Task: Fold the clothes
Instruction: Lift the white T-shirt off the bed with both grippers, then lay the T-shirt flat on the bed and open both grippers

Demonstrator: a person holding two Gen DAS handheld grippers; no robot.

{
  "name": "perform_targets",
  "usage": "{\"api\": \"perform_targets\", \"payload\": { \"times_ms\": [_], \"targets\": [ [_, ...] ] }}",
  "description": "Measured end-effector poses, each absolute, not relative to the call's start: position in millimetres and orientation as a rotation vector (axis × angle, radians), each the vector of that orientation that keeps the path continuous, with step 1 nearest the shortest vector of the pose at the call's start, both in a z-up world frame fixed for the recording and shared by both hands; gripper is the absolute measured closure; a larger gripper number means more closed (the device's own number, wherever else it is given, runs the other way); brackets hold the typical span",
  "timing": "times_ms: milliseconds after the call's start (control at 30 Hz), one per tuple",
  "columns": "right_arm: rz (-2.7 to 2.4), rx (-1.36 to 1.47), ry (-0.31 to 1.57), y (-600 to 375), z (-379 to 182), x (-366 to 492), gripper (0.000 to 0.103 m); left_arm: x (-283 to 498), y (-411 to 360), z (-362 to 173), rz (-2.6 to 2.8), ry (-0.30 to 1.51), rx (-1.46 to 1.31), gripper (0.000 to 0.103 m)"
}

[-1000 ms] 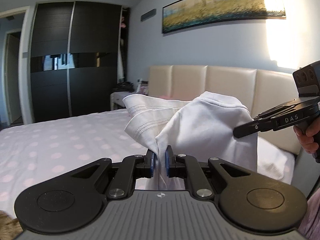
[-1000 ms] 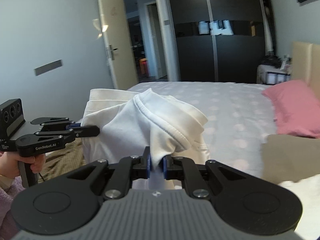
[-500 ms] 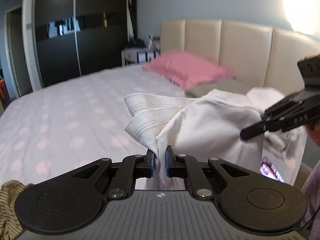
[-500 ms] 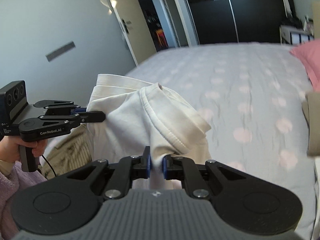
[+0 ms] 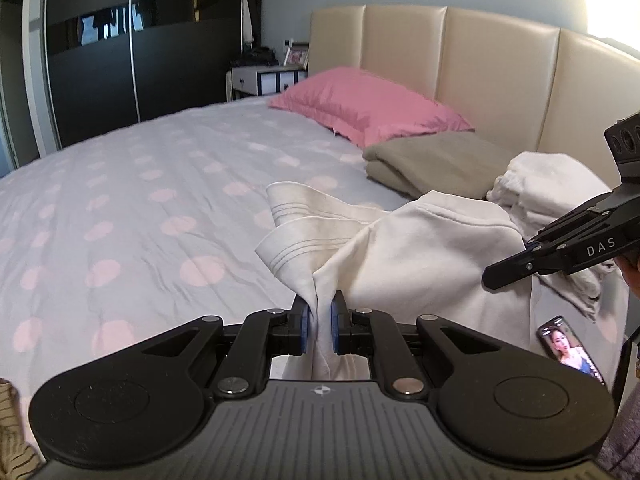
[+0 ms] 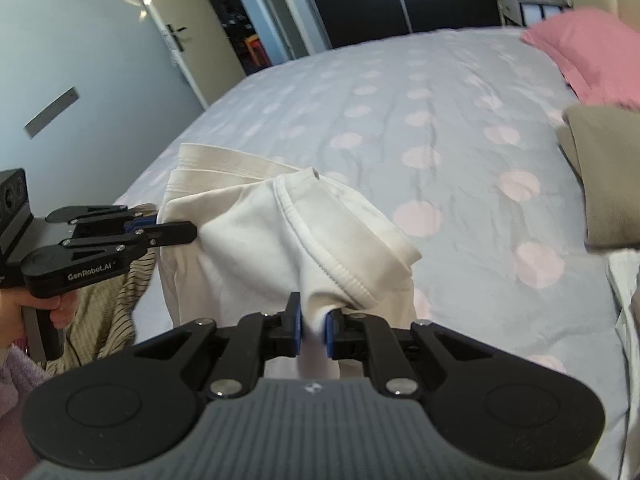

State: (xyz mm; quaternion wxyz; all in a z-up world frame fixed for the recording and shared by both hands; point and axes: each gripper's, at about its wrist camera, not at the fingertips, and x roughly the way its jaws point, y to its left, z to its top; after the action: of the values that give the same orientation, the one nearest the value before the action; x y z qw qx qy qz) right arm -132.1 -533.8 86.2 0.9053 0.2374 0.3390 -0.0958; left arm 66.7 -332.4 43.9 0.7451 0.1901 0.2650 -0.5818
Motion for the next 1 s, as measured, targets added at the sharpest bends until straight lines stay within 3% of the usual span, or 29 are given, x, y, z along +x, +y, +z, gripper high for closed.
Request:
{"api": "perform_targets", "payload": {
  "times_ms": [300,467,533,733,1000],
  "targets": [
    [-0.241,0.509,0.779,-567,37,-97,0.089,81,-353,12,-1.224,0.628,0.469,0.084],
    [-0.288,0.480,0.824,-573,18,-85,0.082,74,-342,15,-1.233,0.602,0.504,0.078],
    [-0.306,0.445,0.838,-571,16,-85,0.069,68,-334,17,-1.247,0.587,0.530,0.078],
    [-0.367,0.280,0.846,-553,20,-94,0.042,43,-305,18,-1.277,0.553,0.630,0.078],
    [-0.337,0.127,0.839,-506,29,-124,0.038,5,-261,10,-1.287,0.470,0.792,0.077]
  ]
}}
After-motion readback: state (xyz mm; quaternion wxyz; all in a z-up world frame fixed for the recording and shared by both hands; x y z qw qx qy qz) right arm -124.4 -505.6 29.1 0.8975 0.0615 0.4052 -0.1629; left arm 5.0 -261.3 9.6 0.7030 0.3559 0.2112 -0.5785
